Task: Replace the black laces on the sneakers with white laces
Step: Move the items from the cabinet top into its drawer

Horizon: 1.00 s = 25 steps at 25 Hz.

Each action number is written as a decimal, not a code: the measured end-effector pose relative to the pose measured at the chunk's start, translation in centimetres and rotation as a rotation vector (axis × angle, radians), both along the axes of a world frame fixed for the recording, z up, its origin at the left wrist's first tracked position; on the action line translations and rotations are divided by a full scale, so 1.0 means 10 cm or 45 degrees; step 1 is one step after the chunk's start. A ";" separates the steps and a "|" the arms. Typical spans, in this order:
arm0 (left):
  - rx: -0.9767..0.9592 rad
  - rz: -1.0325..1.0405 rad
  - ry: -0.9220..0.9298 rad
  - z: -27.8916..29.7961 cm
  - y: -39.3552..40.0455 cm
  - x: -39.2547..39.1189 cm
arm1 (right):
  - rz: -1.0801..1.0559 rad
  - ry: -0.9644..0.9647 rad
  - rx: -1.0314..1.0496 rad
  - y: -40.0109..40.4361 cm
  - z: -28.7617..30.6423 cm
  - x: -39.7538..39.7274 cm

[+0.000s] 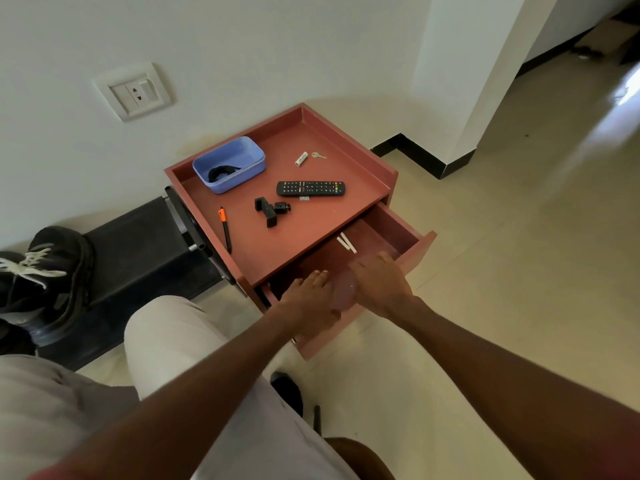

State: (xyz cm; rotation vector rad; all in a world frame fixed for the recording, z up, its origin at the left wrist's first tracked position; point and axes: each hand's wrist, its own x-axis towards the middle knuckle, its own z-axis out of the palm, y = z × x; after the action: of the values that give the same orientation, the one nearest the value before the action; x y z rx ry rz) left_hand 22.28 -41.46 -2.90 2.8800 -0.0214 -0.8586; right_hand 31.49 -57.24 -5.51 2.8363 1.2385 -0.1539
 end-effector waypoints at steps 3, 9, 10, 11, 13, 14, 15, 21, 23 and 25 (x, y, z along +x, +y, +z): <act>0.030 0.228 -0.365 0.11 0.38 0.07 | -0.124 0.034 0.267 0.39 0.05 0.11; 0.256 0.568 -0.433 0.00 1.39 -0.05 | -0.236 0.238 0.651 1.72 0.26 0.28; 0.217 0.608 -0.446 -0.05 1.42 -0.06 | -0.267 0.260 0.666 1.94 0.27 0.33; 0.193 0.627 -0.476 -0.10 1.43 -0.07 | -0.304 0.281 0.662 2.15 0.26 0.38; 0.173 0.630 -0.518 -0.14 1.44 -0.06 | -0.389 0.293 0.602 2.45 0.20 0.49; 0.174 0.630 -0.525 -0.15 1.44 -0.07 | -0.408 0.283 0.544 2.52 0.15 0.54; 0.182 0.630 -0.533 -0.15 1.45 -0.07 | -0.414 0.270 0.501 2.55 0.11 0.57; 0.184 0.623 -0.588 -0.20 1.48 -0.07 | -0.297 0.330 0.778 1.98 0.07 0.27; 0.162 0.631 -0.599 -0.22 1.50 -0.07 | -0.193 0.329 0.798 1.60 0.03 0.08; 0.133 0.654 -0.615 -0.23 1.51 -0.08 | -0.162 0.356 0.682 1.29 -0.06 0.00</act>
State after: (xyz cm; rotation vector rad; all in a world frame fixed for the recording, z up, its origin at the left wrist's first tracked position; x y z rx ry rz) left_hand 21.49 -26.35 -5.22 2.8886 0.6923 -0.0720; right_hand 31.51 -44.33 -6.13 3.4569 1.3104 -0.2676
